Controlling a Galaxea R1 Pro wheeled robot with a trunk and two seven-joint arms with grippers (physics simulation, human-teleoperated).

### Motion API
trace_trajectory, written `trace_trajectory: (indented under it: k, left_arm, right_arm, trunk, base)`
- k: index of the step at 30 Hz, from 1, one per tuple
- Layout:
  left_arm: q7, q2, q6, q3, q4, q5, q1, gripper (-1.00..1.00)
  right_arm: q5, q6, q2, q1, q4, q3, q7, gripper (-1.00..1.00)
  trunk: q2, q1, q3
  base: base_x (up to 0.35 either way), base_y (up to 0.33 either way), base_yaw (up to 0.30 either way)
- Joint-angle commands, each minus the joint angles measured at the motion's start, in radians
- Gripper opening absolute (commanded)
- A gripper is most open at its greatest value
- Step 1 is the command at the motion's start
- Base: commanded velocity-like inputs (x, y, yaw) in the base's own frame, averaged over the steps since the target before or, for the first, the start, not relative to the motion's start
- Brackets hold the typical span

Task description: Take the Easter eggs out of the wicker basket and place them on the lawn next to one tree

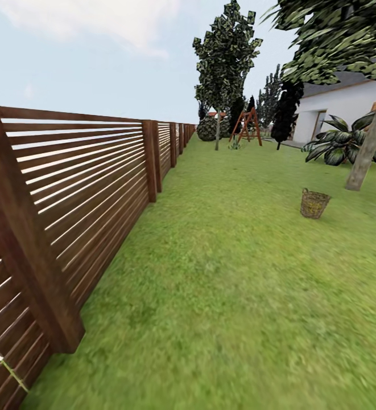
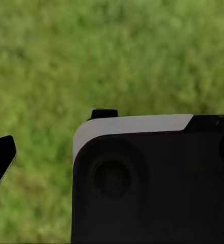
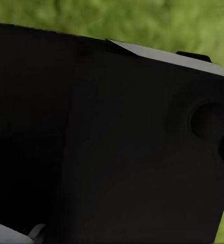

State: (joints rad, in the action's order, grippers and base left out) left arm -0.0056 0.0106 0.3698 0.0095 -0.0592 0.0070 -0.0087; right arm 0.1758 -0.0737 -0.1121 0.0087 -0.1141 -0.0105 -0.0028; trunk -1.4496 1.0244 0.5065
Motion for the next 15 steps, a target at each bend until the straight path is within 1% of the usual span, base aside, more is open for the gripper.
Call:
trace_trajectory:
  k: [1,3,8,15]
  left_arm:
    - [-0.001,0.000,0.005,0.001,0.001,0.001,0.000,1.00]
    - [-0.001,0.000,0.012,0.001,0.001,0.001,0.000,1.00]
    - [-0.001,0.000,0.018,0.001,0.001,0.001,0.000,1.00]
    - [0.000,0.000,0.022,0.001,0.001,0.001,0.000,1.00]
  right_arm:
    - [0.007,-0.001,-0.001,0.000,-0.002,-0.002,0.000,1.00]
    - [0.007,-0.001,-0.002,0.000,0.000,-0.002,0.001,1.00]
    - [0.008,0.000,-0.001,0.000,0.003,0.000,0.001,1.00]
    - [0.007,0.009,0.006,0.000,0.015,-0.004,-0.003,1.00]
  trunk:
    - [0.000,0.001,0.001]
    - [0.000,0.001,0.001]
    - [0.000,0.001,0.001]
    - [0.000,0.001,0.001]
  base:
    - [0.336,-0.024,-0.031]
    - [0.337,-0.036,-0.087]
    - [0.337,-0.015,-0.154]
    - [0.337,-0.003,-0.037]
